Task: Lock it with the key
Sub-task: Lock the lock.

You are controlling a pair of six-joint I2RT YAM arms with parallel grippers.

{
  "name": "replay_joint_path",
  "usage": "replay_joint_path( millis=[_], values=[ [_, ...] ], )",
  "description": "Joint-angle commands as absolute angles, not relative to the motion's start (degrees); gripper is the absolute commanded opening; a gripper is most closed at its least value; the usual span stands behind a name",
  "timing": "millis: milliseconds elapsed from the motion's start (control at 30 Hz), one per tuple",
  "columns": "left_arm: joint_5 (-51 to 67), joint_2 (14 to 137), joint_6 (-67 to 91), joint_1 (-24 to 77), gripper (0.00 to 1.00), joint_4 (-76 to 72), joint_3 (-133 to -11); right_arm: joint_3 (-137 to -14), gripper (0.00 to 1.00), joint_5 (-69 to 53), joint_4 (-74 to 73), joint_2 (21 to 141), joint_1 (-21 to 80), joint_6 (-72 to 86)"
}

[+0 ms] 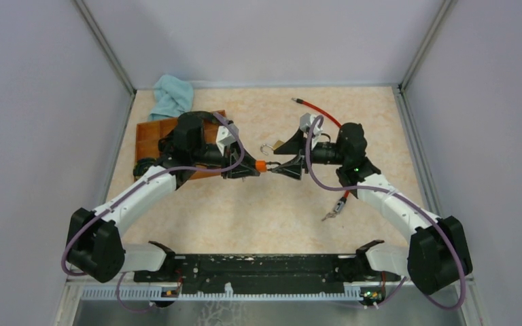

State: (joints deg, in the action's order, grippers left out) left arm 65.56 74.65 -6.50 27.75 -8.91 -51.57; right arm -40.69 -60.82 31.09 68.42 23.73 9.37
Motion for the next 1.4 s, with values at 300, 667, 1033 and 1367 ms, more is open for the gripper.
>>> replay_joint_path(
  millis=[300,667,1033,1367],
  values=[
    [65.53,72.42,-17.67,27.43,0.00,2.57,-56.51,-54.86,0.52,-65.07,-7.90,68.96,23.51,-22.14],
    [65.13,72.66,-17.63,27.51,0.00,2.52,-56.26,-52.00,0.28,-65.07,-3.62,68.16,24.49,-18.08],
    [64.81,72.70,-17.42,27.62,0.00,2.15,-56.05,-51.08,0.19,-64.08,-1.67,68.52,26.63,-16.56],
    [63.95,73.21,-18.88,28.01,0.00,1.72,-56.13,-49.88,0.00,-62.12,4.17,69.69,28.47,-12.49]
  ],
)
